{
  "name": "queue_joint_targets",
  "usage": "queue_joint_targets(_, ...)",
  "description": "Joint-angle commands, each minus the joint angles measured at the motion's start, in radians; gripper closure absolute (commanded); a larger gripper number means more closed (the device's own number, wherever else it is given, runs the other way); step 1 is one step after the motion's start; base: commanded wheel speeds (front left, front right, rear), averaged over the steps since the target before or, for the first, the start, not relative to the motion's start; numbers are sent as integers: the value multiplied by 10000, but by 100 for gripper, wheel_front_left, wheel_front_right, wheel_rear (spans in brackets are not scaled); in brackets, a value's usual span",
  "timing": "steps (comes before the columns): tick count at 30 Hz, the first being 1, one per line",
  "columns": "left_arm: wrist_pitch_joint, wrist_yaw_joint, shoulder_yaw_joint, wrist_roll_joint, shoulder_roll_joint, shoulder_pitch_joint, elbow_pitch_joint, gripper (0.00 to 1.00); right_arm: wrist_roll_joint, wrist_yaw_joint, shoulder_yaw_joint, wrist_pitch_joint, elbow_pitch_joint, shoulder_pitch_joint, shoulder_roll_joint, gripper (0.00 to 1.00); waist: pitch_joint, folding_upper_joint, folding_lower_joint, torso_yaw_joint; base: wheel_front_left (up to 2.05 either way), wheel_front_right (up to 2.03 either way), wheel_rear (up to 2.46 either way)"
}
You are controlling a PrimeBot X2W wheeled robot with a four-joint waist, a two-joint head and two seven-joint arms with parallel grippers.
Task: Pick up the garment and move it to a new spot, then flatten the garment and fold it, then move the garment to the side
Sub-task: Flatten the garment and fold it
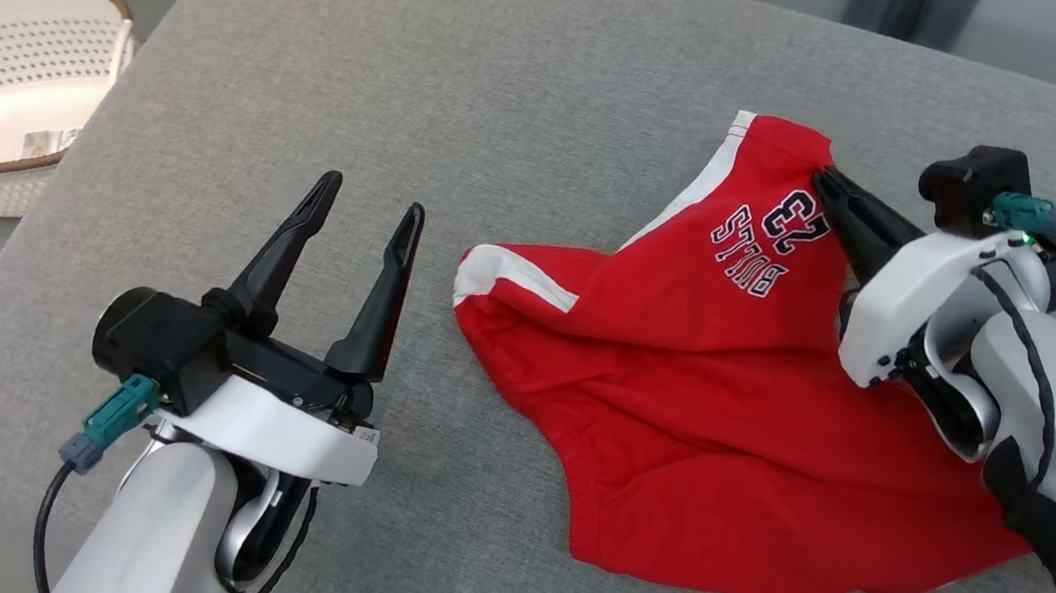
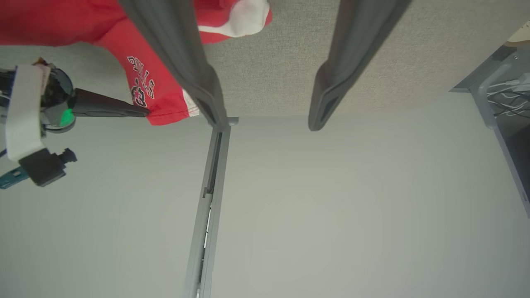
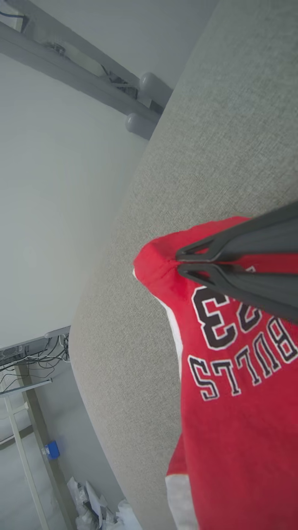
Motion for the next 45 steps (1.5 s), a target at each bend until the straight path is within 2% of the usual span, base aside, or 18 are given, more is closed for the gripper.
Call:
queue_joint_targets(1, -31, -8, 103, 71, 92, 81, -34, 0, 9, -1, -124, -232, -94, 376, -145, 100, -214, 0, 0, -485, 0, 0, 0)
queue_joint_targets(7, -29, -8, 401, 160, 369, 465, -112, 0, -649, 0, -1177, -755, -1127, 1963, -404, 100, -445, 0, 0, -1380, 0, 0, 0)
queue_joint_targets(9, -31, -9, 550, 217, 465, 662, -141, 0, -1171, -1, -1933, -777, -1664, 2694, -576, 100, -529, 0, 0, -1642, 0, 0, 0)
queue_joint_targets(15, -31, -9, 825, 262, 599, 986, -204, 0, -3380, -1, -4913, -769, -3973, 5814, -440, 100, -677, 0, 0, -2207, 0, 0, 0)
queue_joint_targets(16, -31, -9, 825, 262, 599, 986, -204, 0, -3380, -1, -4913, -769, -3973, 5814, -440, 100, -677, 0, 0, -2207, 0, 0, 0)
queue_joint_targets(22, -29, -9, 861, 264, 703, 1121, -206, 0, -5155, -1, -6801, -757, -5443, 8383, 336, 100, -764, 0, 0, -2537, 0, 0, 0)
queue_joint_targets(27, -29, -9, 970, 271, 729, 1296, -195, 0, -5917, -1, -7385, -638, -6028, 9532, 973, 100, -864, 0, 0, -2793, 0, 0, 0)
queue_joint_targets(30, -29, -9, 1092, 290, 711, 1449, -182, 0, -6192, -1, -7565, -551, -5836, 9857, 1307, 99, -950, 0, 0, -2951, 0, 0, 0)
queue_joint_targets(31, -31, -9, 1145, 294, 694, 1519, -160, 0, -6245, -1, -7679, -489, -5683, 9959, 1376, 67, -990, 0, 0, -2996, 0, 0, 0)
queue_joint_targets(32, -29, -8, 1208, 304, 679, 1543, -139, 0, -6303, -1, -7734, -531, -5646, 9996, 1438, 4, -1019, 0, 0, -3032, 0, 0, 0)
queue_joint_targets(33, -29, -6, 1258, 307, 648, 1578, -131, 0, -6191, -1, -7802, -568, -5613, 10006, 1576, 0, -1063, 0, 0, -3073, 0, 0, 0)
queue_joint_targets(37, -29, 44, 1457, 351, 575, 1790, -116, 0, -6057, -1, -8167, -627, -5612, 10214, 1789, 0, -1217, 0, 0, -3204, 0, 0, 0)
queue_joint_targets(40, -29, 98, 1583, 416, 552, 1905, -140, 0, -5839, -1, -8715, -714, -6069, 10369, 1925, 0, -1347, 0, 0, -3304, 0, 0, 0)
queue_joint_targets(45, -31, 324, 1877, 553, 632, 2061, -353, 0, -6179, 0, -10557, -754, -7581, 10485, 2376, 0, -1489, 0, 0, -3540, 0, 0, 0)
